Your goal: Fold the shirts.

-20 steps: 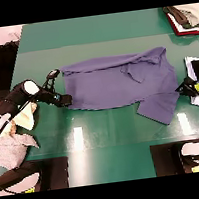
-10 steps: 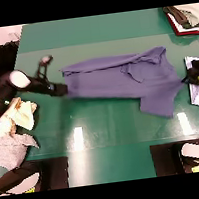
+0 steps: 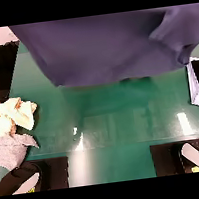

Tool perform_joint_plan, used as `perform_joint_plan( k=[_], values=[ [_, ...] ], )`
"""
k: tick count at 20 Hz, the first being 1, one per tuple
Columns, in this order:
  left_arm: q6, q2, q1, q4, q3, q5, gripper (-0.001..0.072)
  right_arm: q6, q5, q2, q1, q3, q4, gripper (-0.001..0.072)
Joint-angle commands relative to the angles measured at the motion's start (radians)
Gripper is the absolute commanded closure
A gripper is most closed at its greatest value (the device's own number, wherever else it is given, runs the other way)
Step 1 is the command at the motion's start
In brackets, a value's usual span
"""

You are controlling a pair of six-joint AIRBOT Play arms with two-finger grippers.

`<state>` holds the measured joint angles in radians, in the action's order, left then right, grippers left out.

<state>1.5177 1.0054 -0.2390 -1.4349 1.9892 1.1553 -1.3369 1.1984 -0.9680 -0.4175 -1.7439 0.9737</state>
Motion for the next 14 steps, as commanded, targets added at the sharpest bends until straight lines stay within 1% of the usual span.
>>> perform_joint_plan(
  k=[1, 3, 5, 7, 8, 11, 14],
  values=[
    [0.005, -0.038, 0.000, -0.019, 0.235, 0.040, 0.0676, -0.015, -0.004, 0.087, -0.001, -0.220, 0.020, 0.0693],
    [0.029, -0.083, 0.000, -0.008, 0.236, 0.043, 0.0677, -0.046, 0.026, 0.114, -0.010, -0.301, 0.069, 0.0693],
    [0.028, -0.107, 0.000, 0.033, 0.237, 0.038, 0.0677, -0.063, 0.069, 0.116, -0.034, -0.377, 0.103, 0.0694],
    [0.027, -0.107, 0.001, 0.046, 0.235, 0.054, 0.0677, -0.070, 0.088, 0.103, -0.066, -0.408, 0.113, 0.0695],
    [0.027, -0.098, 0.000, 0.028, 0.218, 0.075, 0.0677, -0.080, 0.112, 0.086, -0.080, -0.410, 0.113, 0.0695],
    [0.027, -0.053, 0.001, -0.077, 0.047, 0.126, 0.0677, -0.132, 0.280, -0.033, -0.087, -0.405, 0.118, 0.0695],
    [0.025, 0.073, 0.001, -0.092, -0.128, 0.220, 0.0676, -0.151, 0.383, -0.163, -0.030, -0.247, 0.128, 0.0695]
  ],
)
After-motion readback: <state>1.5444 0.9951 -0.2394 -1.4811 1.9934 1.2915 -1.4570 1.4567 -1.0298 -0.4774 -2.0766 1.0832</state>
